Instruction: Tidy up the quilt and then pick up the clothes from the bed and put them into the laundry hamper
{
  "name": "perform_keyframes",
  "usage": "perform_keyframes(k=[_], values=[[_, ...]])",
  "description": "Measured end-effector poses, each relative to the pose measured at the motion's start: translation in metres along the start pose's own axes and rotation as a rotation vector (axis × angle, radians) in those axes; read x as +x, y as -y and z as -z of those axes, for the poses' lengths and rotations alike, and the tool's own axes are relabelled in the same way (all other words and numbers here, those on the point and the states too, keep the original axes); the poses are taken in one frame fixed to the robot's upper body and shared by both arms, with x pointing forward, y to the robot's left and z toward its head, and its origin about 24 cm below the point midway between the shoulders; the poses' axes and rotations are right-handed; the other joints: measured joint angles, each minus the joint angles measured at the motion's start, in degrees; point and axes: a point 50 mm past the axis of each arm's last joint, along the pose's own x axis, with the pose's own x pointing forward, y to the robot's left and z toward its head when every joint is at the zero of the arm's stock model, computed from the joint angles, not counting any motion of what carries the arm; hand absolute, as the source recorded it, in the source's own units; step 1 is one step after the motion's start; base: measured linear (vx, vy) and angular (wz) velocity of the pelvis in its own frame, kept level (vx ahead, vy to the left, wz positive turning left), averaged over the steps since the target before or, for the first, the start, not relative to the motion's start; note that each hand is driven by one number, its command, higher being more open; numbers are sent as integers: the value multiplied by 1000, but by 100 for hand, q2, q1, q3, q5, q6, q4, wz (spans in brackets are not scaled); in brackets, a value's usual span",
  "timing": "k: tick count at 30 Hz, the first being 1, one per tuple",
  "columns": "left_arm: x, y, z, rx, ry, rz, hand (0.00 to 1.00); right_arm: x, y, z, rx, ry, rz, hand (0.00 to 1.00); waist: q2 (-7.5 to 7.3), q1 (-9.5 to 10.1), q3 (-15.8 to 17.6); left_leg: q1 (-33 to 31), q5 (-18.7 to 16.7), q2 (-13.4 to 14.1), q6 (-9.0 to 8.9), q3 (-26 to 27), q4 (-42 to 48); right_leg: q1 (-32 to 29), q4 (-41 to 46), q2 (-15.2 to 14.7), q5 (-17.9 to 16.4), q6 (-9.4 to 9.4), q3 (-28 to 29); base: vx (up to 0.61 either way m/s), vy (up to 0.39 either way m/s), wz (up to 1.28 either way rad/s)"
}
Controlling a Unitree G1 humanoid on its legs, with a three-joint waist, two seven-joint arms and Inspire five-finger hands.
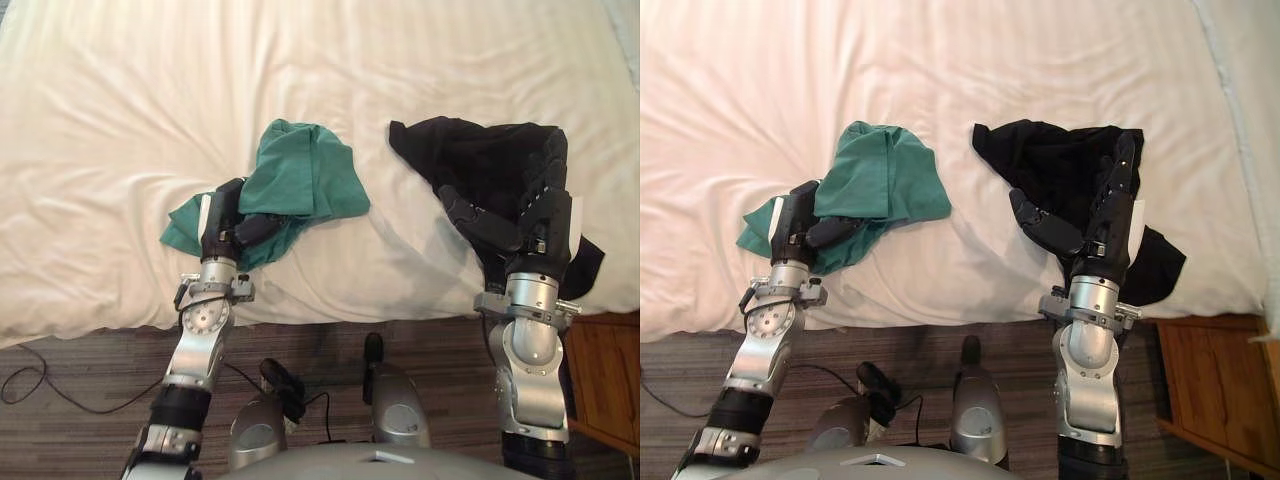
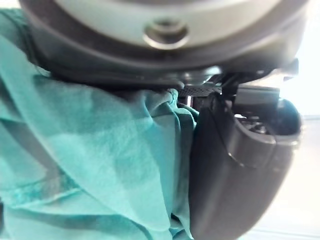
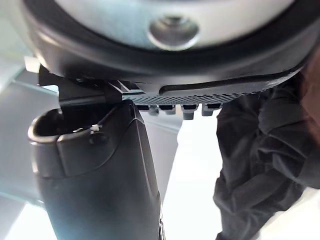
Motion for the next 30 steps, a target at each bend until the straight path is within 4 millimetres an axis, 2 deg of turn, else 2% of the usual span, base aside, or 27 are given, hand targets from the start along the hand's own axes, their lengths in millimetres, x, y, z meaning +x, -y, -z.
perform_keyframes(k=[3, 5, 6, 7, 8, 9, 12, 13, 14, 15, 16, 17, 21, 25, 27, 29, 30], values=[[-16, -2, 1, -128, -9, 7, 0, 16, 19, 17, -139, -56, 3, 100, 212, 66, 14, -20, -3, 104, -5, 12, 81, 69, -28, 60, 0, 3, -121, 122, -100, 3], [-28, -7, 4, -199, -30, 17, 0, 24, 35, 26, -221, -97, 16, 100, 372, 70, 51, 139, 11, 190, 12, 8, 47, -189, 790, 111, -101, -51, -110, 116, -45, 3], [-30, -7, 6, -246, -37, 26, 0, 27, 45, 29, -300, -103, 24, 100, 467, -3, 91, 232, 11, 229, 12, -56, 32, -606, 1345, 137, -384, -133, -123, 143, -76, 22], [-38, -13, 8, -288, -52, 19, 0, 27, 53, 32, -369, -113, 32, 100, 411, -27, 54, 268, -5, 181, -13, -65, 38, -523, 337, 202, -247, -139, -50, 156, -96, 28], [-40, -17, 6, -293, -47, 16, 0, 28, 55, 34, -397, -119, 32, 100, 301, -32, 35, 283, -51, 108, -82, -42, 81, -538, -75, 185, 174, -157, -56, 213, -112, 20], [-47, -18, 9, -346, -58, -1, 0, 34, 66, 35, -479, -123, 35, 100, 462, -36, 69, 262, -119, 228, -183, -15, 137, -497, -181, 276, 403, -178, -108, 176, -67, 0], [-58, -20, 7, -419, -65, 12, 0, 43, 88, 45, -623, -199, 56, 100, 592, 51, 66, 147, -114, 392, -222, 150, 625, -433, -265, 251, 411, -192, -79, 169, -25, -7], [-59, -20, 7, -423, -64, 19, 0, 44, 90, 46, -644, -209, 64, 100, 560, 52, 84, 21, -224, 461, -265, 151, 930, -370, -287, 178, 414, -196, -68, 105, 33, 14], [-61, -19, 5, -428, -59, 35, 0, 44, 97, 53, -669, -247, 77, 100, 554, 56, 86, -20, -390, 448, -326, 232, 681, -290, -328, 82, 414, -196, -70, 43, 60, 15], [-65, -19, 2, -428, -51, 48, 0, 45, 102, 60, -695, -281, 83, 0, 607, 60, 57, 43, -62, 353, -293, 242, -315, -278, -320, 68, 414, -195, -71, 19, 77, 5], [-68, -19, 1, -433, -49, 48, 0, 46, 103, 62, -697, -297, 81, 0, 654, 67, 32, 20, 370, 359, -265, 244, -615, -281, -317, 103, 407, -185, -68, 33, 109, -24], [-71, -19, 0, -457, -49, 49, 0, 46, 107, 73, -692, -354, 83, 0, 637, 138, -3, 43, 699, 379, -455, 272, -605, -283, -265, 56, 359, -91, -27, 54, 114, -13], [-78, -27, 2, -433, -78, 36, 0, 45, 116, 91, -640, -457, 96, 0, 498, 112, -67, 131, 580, 140, -266, 335, -538, -252, -142, -203, 365, -83, -79, 47, 116, 1], [-77, -25, 4, -439, -97, 44, 0, 51, 123, 91, -607, -467, 113, 0, 470, 122, -92, 140, 553, 197, -227, 397, -427, -183, -149, -191, 364, -79, -100, 20, -16, -2], [-74, -18, 3, -463, -82, 68, 0, 50, 114, 90, -547, -455, 96, 0, 480, 113, -100, 167, 553, 285, -227, 416, -352, -137, -148, -93, 358, -72, -116, 31, -86, -7], [-70, -11, 2, -489, -68, 79, 0, 39, 99, 92, -478, -443, 69, 0, 488, 113, -118, 237, 554, 398, -229, 414, -316, -49, -150, 1, 332, -39, -126, 47, -96, -9], [-70, -8, 4, -505, -75, 74, 0, 24, 84, 95, -409, -447, 41, 0, 489, 109, -171, 314, 558, 459, -234, 409, -312, 24, -149, 63, 281, -60, -136, 58, -101, -7]])
